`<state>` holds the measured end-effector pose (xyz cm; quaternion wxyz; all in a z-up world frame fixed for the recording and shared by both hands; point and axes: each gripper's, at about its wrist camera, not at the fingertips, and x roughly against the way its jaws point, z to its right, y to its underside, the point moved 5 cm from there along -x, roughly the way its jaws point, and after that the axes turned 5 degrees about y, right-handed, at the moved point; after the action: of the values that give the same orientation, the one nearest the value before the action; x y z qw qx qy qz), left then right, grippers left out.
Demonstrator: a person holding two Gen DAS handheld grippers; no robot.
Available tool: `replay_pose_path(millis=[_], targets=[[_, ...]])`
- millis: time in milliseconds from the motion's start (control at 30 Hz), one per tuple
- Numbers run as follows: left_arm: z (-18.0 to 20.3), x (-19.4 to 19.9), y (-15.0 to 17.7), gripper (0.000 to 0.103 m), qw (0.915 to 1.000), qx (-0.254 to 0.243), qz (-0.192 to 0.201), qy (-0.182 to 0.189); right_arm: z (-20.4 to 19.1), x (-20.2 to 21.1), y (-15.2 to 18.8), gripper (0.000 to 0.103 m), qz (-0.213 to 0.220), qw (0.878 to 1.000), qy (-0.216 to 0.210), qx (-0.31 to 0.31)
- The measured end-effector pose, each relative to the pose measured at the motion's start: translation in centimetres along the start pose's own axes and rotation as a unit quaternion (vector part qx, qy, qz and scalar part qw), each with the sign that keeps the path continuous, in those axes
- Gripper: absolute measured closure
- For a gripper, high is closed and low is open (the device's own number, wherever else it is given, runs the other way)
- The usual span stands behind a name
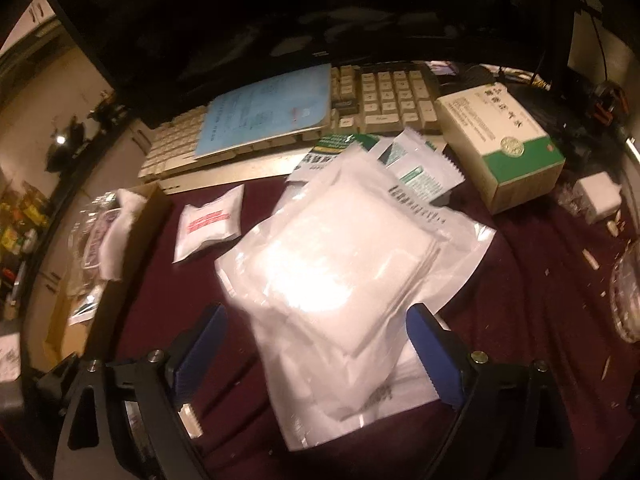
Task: Organize soft objects
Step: 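Grasp the Dole snack packet with left tool while right tool reaches the white gauze pack, then close right tool on the white gauze pack while left tool holds the Dole packet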
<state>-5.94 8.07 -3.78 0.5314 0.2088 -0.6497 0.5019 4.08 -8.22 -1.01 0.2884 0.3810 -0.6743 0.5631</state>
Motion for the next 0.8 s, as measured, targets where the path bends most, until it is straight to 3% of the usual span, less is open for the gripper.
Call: replay_pose_path(millis=[67,100,133,167,233,500,800], targets=[[-0.1,0.2,0.0,0.018,0.9999,0.005,0.01,-0.003,0.3,-0.6,-0.2,0.01,-0.004,1.0,0.016,0.0],[0.0,0.4,-0.1,0.03,0.9998,0.007,0.016,-0.003,0.4,-0.9,-0.4,0.01,-0.004,1.0,0.022,-0.002],[0.0,0.5,-0.3,0.036,0.9997,0.009,0.021,-0.008,0.5,-1.1,-0.4,0.01,-0.004,1.0,0.025,-0.004],[0.1,0.5,-0.4,0.036,0.9997,0.015,0.021,-0.006,0.7,-1.3,-0.4,0.013,-0.002,1.0,0.028,-0.007],[0.3,0.4,-0.9,0.036,0.9993,0.025,0.029,0.003,0.9,-1.4,-0.5,0.049,0.002,0.999,0.045,-0.003],[0.9,0.0,-2.5,0.039,0.9967,0.058,0.048,0.032,1.7,-0.2,-0.6,0.076,0.021,0.999,0.043,0.007],[0.2,0.2,-2.9,0.043,0.9958,0.069,0.053,0.029,1.5,2.4,0.0,0.081,0.052,0.998,0.007,0.015]])
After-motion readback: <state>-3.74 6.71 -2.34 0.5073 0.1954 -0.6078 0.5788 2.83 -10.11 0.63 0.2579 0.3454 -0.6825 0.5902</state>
